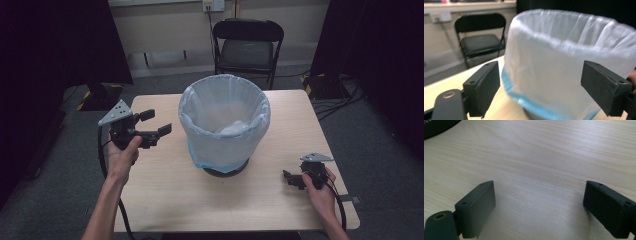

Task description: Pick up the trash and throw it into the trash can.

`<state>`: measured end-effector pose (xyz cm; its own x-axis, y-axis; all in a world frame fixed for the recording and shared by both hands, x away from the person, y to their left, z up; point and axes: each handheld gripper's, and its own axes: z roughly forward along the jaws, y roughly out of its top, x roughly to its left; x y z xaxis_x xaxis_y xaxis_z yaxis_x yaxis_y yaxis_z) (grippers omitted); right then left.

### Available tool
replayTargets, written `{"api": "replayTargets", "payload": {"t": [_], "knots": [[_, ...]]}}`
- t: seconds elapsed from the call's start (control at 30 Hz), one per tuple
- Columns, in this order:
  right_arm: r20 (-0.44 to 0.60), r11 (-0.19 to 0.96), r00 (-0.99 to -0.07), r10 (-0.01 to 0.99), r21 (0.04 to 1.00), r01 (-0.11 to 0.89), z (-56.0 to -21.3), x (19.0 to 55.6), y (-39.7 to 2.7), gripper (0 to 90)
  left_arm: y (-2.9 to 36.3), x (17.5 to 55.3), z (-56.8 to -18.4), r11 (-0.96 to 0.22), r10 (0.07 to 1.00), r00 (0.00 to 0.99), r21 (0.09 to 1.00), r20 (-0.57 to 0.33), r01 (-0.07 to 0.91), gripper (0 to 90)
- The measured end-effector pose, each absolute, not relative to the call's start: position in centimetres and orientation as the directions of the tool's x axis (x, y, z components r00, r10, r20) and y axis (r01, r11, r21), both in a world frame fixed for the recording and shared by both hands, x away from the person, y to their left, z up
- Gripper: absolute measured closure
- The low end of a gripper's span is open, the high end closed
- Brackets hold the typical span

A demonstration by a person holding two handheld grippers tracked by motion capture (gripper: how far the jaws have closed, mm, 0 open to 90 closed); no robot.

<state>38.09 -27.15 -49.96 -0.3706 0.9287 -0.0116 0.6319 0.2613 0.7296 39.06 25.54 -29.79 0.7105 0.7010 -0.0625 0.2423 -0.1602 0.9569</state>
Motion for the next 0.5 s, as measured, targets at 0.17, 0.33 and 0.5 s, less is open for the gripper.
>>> {"api": "replayTargets", "payload": {"t": [0.17, 0.33, 0.5], "knots": [[-0.011, 0.261, -0.371, 0.929, 0.730, 0.632, -50.0, 38.1, -27.2, 10.1, 26.0, 38.1, -31.5, -0.178, 0.723, 0.687, 0.945, -0.063, 0.274, 15.8], [-0.011, 0.261, -0.370, 0.929, 0.730, 0.632, -50.0, 38.1, -27.2, 10.1, 26.4, 37.4, -33.9, -0.219, 0.752, 0.658, 0.924, -0.045, 0.314, 15.9], [-0.011, 0.261, -0.371, 0.929, 0.730, 0.632, -50.0, 38.1, -27.2, 10.1, 27.4, 37.1, -36.9, -0.218, 0.786, 0.615, 0.905, -0.059, 0.366, 15.9]]}}
